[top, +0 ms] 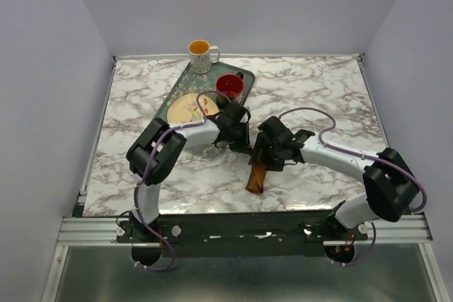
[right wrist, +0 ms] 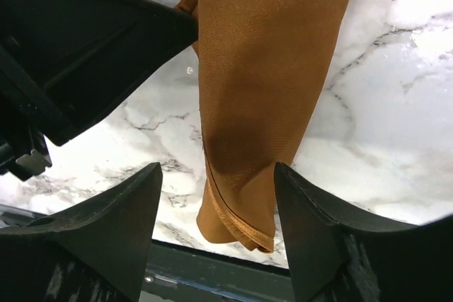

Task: Fold the napkin, place the utensils inside, and roll it up
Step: Roll the napkin with the utensil

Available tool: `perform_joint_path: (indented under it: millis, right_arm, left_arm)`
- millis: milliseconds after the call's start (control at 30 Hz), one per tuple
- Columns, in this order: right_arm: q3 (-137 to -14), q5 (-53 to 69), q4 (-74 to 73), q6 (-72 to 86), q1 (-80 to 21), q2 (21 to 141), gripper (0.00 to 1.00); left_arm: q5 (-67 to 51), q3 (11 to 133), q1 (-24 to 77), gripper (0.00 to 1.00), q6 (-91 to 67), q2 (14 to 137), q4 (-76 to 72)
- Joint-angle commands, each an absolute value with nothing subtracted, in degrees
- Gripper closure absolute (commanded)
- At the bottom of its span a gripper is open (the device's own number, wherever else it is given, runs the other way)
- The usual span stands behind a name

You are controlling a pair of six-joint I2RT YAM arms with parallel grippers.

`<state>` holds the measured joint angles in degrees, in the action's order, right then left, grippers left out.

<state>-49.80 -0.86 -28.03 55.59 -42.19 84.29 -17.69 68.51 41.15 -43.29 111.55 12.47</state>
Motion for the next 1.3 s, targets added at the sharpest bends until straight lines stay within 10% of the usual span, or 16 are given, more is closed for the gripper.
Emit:
perform_joint_path:
  millis: [0,1267]
  right_arm:
    - [-52.64,-6.24,-33.22,60.99,-43.15,86.83,0.30]
    - [-65.04,-18.37,-41.92,63.55,-43.07,101.24,0.30]
  left_arm:
    - [-16.61,65.57,41.31,0.95,-43.42,112.59,12.92]
    - [-17.23,63.63,41.31,0.95,-43.94,111.62,11.78]
